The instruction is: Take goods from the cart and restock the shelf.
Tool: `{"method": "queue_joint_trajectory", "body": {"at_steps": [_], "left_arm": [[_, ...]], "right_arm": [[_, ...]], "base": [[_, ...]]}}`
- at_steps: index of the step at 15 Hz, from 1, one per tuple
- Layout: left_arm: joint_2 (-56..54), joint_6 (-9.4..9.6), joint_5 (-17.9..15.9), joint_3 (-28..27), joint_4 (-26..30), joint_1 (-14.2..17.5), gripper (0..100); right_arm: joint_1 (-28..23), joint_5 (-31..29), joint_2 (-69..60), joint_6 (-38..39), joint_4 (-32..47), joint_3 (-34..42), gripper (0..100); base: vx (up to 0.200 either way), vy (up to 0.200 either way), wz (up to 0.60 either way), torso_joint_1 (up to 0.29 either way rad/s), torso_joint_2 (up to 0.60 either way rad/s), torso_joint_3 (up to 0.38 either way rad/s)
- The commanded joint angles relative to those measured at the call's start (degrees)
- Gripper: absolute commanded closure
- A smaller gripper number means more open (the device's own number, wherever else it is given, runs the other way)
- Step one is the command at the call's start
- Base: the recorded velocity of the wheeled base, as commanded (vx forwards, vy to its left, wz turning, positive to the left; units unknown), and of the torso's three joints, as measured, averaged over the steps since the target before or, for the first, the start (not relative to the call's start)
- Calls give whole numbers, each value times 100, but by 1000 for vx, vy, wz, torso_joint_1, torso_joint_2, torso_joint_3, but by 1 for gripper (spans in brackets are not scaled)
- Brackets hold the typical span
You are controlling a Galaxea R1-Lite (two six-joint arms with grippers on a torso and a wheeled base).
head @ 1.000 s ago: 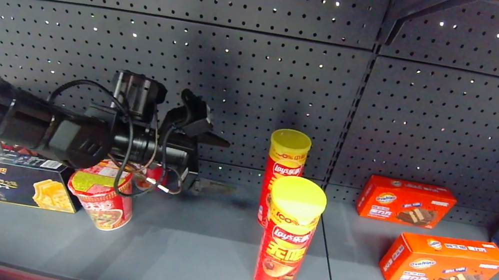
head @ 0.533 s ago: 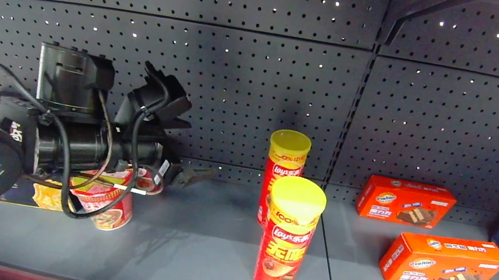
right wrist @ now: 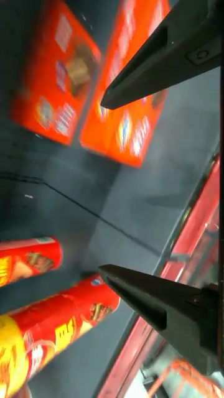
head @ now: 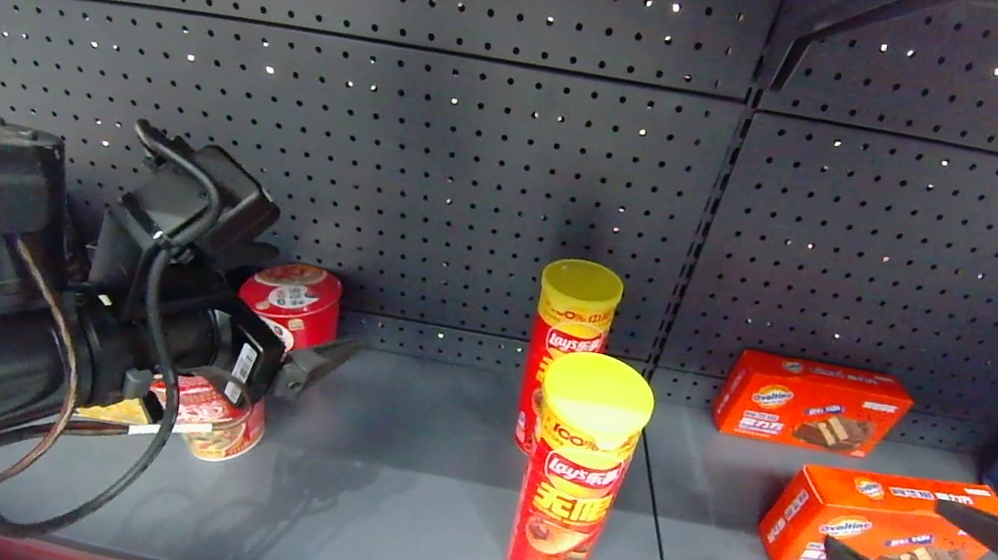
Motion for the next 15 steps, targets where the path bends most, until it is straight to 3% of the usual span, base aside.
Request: {"method": "queue_joint_trajectory", "body": {"at_steps": [1,9,15], "left_arm": [[-126,-1,-2,235,-35,11,0],[-117,35,-11,455,-150,64,0],[-11,43,-11,464,-229,64,0]], "right_arm": [[593,-481,1175,382,-267,-107,0],[839,-701,2704,347,-276,-934,0],[866,-762,2994,347,-293,-1048,0]], "base": [[0,0,0,0,0,0],[0,0,0,0,0,0],[0,0,0,0,0,0]]}}
